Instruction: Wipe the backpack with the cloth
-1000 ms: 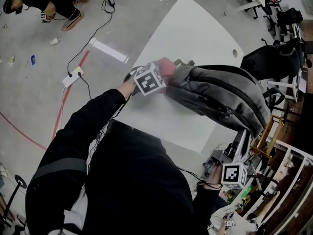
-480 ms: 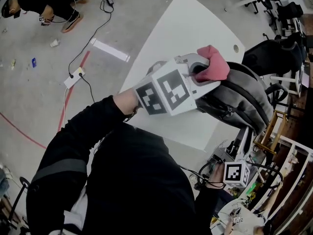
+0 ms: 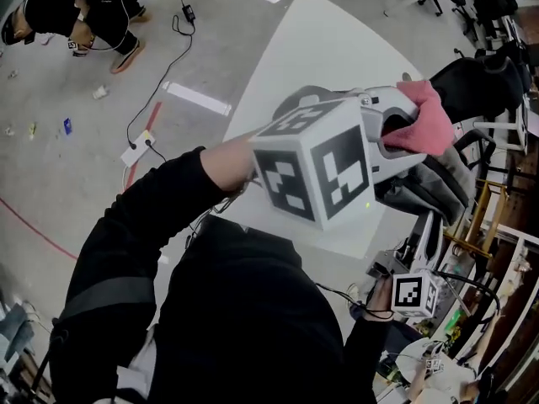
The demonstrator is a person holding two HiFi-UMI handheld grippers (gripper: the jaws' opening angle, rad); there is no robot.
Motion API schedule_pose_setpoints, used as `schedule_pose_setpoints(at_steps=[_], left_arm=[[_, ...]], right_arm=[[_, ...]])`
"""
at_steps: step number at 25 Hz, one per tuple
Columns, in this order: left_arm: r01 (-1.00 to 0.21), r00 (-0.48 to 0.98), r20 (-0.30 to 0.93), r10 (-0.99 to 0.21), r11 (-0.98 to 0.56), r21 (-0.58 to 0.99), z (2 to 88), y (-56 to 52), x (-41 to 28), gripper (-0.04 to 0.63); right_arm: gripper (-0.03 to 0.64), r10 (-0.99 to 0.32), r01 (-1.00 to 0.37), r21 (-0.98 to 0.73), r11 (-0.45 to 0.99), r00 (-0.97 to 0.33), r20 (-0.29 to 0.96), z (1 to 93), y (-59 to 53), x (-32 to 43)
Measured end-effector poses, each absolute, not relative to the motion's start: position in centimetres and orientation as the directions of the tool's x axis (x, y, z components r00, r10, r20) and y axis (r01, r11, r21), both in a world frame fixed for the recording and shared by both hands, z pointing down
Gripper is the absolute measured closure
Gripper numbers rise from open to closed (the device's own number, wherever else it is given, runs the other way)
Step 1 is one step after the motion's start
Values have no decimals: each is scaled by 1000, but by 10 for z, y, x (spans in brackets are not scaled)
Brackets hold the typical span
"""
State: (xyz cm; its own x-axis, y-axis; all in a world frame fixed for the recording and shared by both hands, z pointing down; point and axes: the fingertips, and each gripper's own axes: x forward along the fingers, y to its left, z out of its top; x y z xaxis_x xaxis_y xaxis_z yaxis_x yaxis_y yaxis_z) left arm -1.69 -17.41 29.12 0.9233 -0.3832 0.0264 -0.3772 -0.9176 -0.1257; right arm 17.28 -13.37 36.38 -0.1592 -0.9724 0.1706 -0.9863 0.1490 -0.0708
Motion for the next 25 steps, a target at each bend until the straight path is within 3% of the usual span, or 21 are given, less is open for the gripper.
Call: schedule_pose_setpoints(at_steps=[4,8,11,17,20,25], left_arm=[[-437,898,15,-440,-885,164,358,-200,-58,522],[-540,842,233,-487,-752,378,488,-222,-90,522],[-609,785,416,-459,-695,382,578,-223,-91,522],[-662,690,622,-370,-671,334,657,-213,-77,522],[-666,676,653,-341,-661,346,658,-212,-65,522],[-677,687,608,-398,-654,337,615,-214,-61,523]], right_arm=[[448,-971,-984,-85,154,-167,170,365,-135,175],[448,-970,-982,-70,174,-183,161,362,-137,169],[448,-972,-984,-75,164,-174,160,364,-136,170],[448,-970,-982,-78,174,-184,157,359,-135,173],[448,-970,-979,-89,182,-193,148,353,-135,181],[450,-966,-974,-102,204,-217,143,360,-133,189]])
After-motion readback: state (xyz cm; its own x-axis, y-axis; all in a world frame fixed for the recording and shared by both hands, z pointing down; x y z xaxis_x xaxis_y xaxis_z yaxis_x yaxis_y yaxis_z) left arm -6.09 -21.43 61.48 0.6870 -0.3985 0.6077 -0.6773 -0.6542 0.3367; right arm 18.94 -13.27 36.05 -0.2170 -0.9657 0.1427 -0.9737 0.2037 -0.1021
